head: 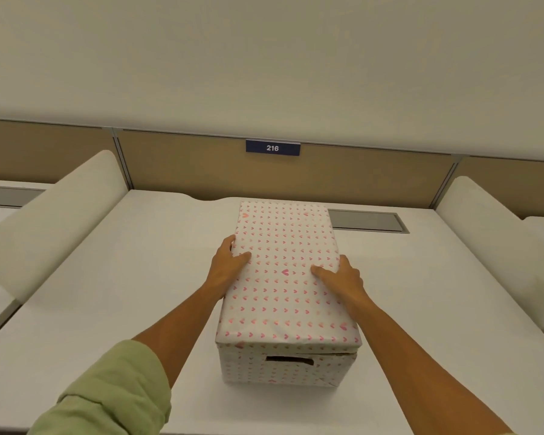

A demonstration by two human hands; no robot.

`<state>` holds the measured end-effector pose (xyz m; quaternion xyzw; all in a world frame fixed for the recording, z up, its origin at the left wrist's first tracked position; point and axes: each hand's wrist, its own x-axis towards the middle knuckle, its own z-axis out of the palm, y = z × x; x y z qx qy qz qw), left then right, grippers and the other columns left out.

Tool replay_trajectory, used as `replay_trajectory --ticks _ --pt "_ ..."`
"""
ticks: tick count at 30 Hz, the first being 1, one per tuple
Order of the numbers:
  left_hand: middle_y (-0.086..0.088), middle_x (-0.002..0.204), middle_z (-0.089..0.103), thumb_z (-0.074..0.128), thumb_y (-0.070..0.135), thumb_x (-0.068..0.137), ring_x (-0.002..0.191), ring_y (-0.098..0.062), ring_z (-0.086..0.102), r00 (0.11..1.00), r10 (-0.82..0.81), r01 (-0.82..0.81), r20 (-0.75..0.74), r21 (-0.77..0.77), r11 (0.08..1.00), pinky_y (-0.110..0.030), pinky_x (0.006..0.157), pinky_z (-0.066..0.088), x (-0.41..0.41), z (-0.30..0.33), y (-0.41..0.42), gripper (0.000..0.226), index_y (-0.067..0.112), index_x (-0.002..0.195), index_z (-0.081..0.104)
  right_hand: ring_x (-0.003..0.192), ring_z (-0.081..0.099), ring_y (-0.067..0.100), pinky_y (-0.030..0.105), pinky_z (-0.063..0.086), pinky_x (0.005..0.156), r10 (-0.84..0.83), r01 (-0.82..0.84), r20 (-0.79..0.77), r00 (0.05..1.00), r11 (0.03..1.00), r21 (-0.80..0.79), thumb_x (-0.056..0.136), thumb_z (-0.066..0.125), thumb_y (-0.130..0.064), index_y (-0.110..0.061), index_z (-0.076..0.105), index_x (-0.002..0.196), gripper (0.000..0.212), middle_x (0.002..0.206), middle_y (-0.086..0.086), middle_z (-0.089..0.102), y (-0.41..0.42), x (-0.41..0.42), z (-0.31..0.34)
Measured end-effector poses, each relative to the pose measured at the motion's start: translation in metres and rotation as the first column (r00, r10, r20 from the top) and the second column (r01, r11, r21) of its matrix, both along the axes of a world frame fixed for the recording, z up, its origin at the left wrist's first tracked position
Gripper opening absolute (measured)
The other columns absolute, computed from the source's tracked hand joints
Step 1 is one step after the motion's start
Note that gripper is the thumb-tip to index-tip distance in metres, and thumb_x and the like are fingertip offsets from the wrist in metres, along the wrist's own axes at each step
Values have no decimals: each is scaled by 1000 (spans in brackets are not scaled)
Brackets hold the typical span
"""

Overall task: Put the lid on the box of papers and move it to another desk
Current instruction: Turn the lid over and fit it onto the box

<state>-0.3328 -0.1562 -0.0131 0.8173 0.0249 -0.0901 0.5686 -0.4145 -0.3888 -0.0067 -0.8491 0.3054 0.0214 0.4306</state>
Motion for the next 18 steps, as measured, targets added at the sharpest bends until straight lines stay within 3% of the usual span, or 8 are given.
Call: replay_trajectory --ticks 5,14,18 --pt "-2 153 40 62 31 92 128 -28 52 1000 -14 14 2 32 999 -46 102 49 8 1 -2 63 27 148 32 122 51 33 51 50 99 -44 45 -20 999 998 37 78 69 -62 -25 30 146 86 138 9 33 0 -2 0" --pt "-2 152 41 60 28 94 129 -28 52 1000 -5 4 11 65 998 -43 100 48 10 -9 -3 59 26 147 35 129 45 33 54 46 103 -29 29 -38 999 1000 3 82 65 -63 -23 27 147 85 141 10 35 -2 -3 -14" --pt "-2 154 38 58 27 95 133 -28 48 1000 17 -17 -2 63 998 -44 104 45 9 -12 0 58 25 148 34 137 37 32 55 41 107 23 -28 -50 998 996 -87 83 63 -65 -23 25 150 88 147 10 35 -2 1 -14"
